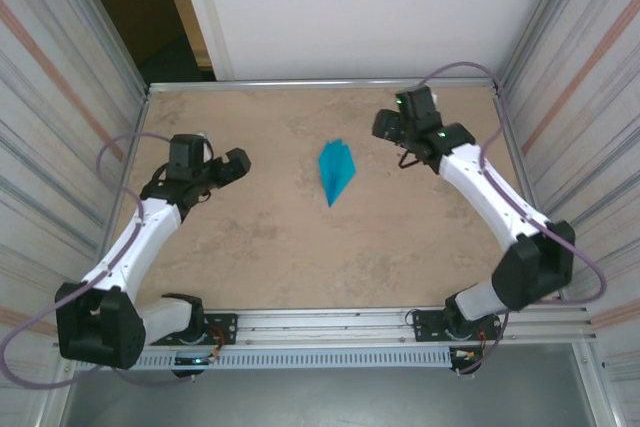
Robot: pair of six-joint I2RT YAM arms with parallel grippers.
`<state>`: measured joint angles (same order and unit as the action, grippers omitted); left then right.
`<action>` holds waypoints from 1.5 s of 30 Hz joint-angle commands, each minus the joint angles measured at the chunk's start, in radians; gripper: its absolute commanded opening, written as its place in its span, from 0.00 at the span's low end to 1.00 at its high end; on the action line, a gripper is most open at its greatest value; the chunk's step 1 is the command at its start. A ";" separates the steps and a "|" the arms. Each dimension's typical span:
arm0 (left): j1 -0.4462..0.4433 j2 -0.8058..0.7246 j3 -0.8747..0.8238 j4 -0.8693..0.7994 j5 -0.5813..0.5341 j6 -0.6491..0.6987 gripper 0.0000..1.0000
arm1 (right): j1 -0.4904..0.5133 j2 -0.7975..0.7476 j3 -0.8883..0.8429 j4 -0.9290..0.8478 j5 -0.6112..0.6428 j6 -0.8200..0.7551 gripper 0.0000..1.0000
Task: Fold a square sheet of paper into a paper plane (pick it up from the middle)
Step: Rotate a paper plane at the center of the table.
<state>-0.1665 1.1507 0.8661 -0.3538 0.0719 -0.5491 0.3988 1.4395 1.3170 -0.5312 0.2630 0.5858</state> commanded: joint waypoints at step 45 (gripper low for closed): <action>0.035 -0.053 -0.034 0.014 0.080 0.089 0.99 | 0.247 0.807 0.459 -0.235 -0.134 0.196 0.43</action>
<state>-0.1345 1.1049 0.8375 -0.3435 0.1413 -0.4816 0.6521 2.2227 1.7420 -0.7322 0.1318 0.7753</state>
